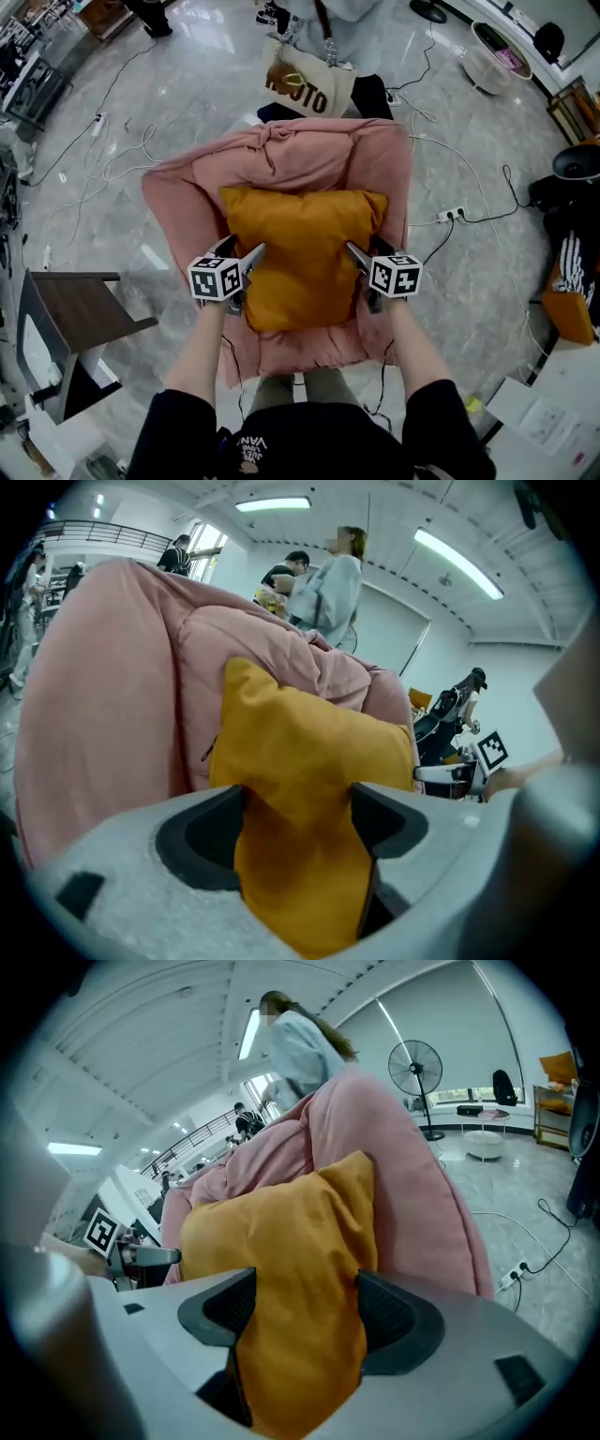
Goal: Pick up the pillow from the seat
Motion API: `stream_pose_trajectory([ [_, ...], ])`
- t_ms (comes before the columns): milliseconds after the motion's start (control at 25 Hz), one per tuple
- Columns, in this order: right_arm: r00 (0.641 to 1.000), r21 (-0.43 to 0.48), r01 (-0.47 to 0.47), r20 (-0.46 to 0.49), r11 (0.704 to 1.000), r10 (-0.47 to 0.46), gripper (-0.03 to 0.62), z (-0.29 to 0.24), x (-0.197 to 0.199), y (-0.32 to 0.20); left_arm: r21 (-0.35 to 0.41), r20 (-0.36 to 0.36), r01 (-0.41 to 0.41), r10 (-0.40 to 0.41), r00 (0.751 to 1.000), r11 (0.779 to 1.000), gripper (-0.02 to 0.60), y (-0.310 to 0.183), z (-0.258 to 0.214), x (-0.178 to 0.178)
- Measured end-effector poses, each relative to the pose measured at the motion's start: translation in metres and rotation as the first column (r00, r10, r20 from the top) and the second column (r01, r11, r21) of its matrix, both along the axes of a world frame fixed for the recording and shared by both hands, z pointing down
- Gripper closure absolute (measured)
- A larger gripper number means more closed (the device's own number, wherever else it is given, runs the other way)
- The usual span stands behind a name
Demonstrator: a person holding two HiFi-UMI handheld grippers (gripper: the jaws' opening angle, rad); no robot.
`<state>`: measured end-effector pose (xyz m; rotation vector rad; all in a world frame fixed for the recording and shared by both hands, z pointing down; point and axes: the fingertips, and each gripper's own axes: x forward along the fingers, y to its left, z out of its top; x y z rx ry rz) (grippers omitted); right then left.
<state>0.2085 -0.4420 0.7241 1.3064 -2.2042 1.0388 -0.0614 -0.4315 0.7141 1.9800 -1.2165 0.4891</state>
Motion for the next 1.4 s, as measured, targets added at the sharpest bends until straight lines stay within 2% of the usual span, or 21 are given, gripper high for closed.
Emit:
stream_pose_trajectory([
  [160, 0.999, -0.025, -0.014, 0.046, 1.0, 0.015, 0.281, 0.01, -0.009, -0.004, -0.021, 0.009, 0.002, -0.002, 1.0, 1.0, 0.227, -0.009, 0.01, 0.004],
  [320, 0.996, -0.041, -0.035, 0.085, 0.999, 0.038, 0.364, 0.012, -0.014, -0.001, -0.024, 0.001, 0.014, -0.014, 1.0, 1.0, 0.235, -0.009, 0.014, 0.007],
  [480, 0.997, -0.033, -0.068, 0.029, 0.997, 0.069, 0.464, 0.012, -0.012, 0.009, -0.026, 0.008, 0.015, -0.015, 1.0, 1.0, 0.363, -0.003, 0.011, 0.012],
  [640, 0.997, -0.023, -0.065, -0.044, 0.998, 0.064, 0.531, 0.009, -0.012, 0.023, -0.023, 0.02, 0.011, -0.011, 1.0, 1.0, 0.442, 0.009, 0.008, 0.012],
  [920, 0.994, 0.004, -0.052, -0.1, 0.999, 0.053, 0.571, -0.007, -0.021, 0.045, -0.009, 0.016, -0.024, 0.024, 1.0, 1.0, 0.528, 0.033, -0.003, 0.004],
  [1200, 0.991, 0.035, -0.081, -0.107, 0.996, 0.084, 0.577, -0.025, -0.023, 0.091, 0.037, -0.064, 0.025, -0.022, 0.998, 0.999, 0.541, 0.075, -0.017, -0.001],
  [1400, 0.982, 0.075, -0.046, -0.178, 0.996, 0.059, 0.579, -0.039, -0.023, 0.13, 0.063, -0.092, -0.004, 0.01, 0.996, 0.998, 0.543, 0.108, -0.028, -0.001],
])
